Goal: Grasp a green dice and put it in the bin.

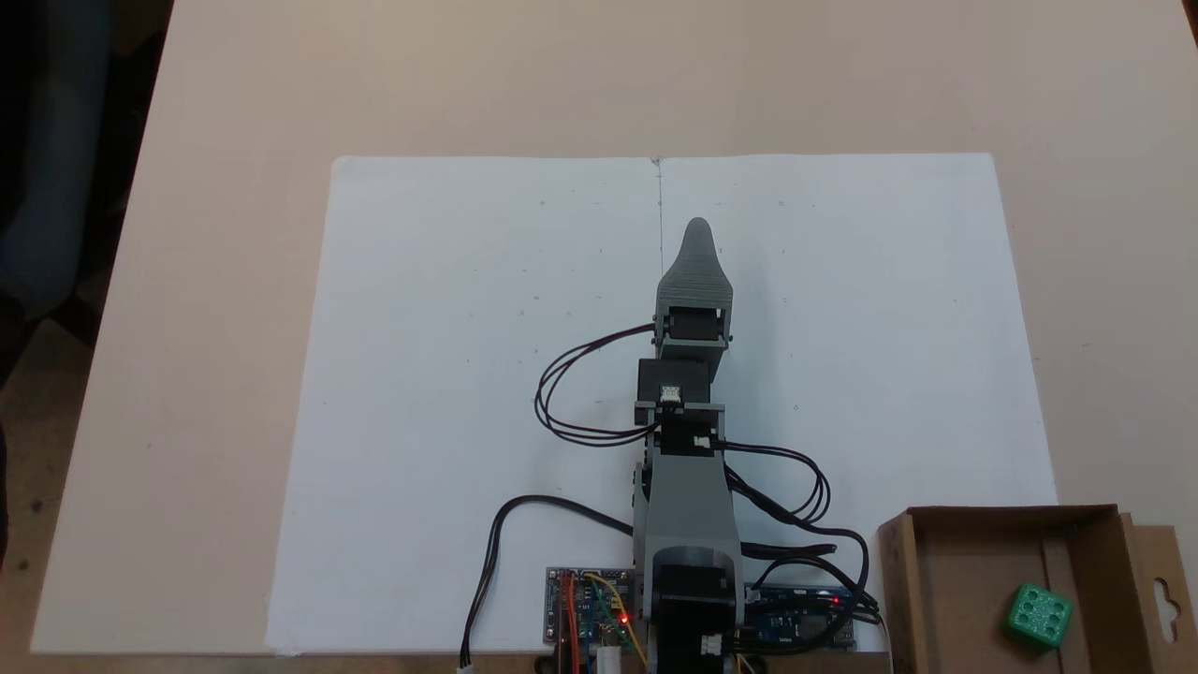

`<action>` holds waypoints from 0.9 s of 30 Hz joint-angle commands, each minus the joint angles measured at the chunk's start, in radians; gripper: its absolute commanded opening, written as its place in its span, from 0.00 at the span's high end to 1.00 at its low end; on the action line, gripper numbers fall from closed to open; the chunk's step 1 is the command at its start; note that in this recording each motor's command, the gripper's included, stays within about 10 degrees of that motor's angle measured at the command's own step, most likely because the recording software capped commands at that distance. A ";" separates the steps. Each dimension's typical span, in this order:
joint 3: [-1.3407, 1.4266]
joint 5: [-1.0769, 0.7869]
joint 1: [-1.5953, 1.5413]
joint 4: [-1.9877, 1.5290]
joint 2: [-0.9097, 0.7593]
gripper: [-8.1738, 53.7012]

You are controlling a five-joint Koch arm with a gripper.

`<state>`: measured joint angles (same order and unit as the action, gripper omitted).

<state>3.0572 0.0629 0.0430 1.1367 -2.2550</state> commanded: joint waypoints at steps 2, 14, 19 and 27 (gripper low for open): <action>0.074 -0.080 -0.009 0.184 -0.118 0.17; 0.074 -0.104 -0.015 0.374 -0.118 0.17; 0.074 -0.103 -0.017 0.445 -0.118 0.16; 0.074 -0.103 -0.017 0.546 -0.117 0.15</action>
<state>3.0634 0.0276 0.0230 1.5294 -2.2550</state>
